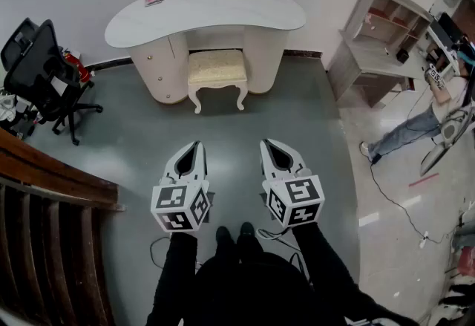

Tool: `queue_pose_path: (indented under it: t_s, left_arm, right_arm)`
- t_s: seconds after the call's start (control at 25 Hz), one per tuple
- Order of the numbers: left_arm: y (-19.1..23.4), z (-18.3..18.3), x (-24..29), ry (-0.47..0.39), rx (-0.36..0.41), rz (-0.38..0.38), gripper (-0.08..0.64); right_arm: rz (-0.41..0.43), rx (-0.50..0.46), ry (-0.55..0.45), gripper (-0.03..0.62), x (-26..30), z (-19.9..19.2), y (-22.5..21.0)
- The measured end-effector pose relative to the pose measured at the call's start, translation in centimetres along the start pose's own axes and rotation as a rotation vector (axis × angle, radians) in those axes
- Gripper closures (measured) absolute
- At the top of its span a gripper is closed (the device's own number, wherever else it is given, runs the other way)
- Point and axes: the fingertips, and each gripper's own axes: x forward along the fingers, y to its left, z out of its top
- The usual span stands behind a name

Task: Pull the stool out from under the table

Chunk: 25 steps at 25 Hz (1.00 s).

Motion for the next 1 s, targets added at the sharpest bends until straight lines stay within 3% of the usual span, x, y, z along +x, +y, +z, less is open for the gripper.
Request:
queue_pose_path:
  t_s: [1.0]
  left_arm:
    - [-0.4,-1.9,2.9,0.036,0.01,0.03,0.552]
  right_arm:
    - [-0.065,-0.013,0.03,0.589,0.2,-1.5,-4.9]
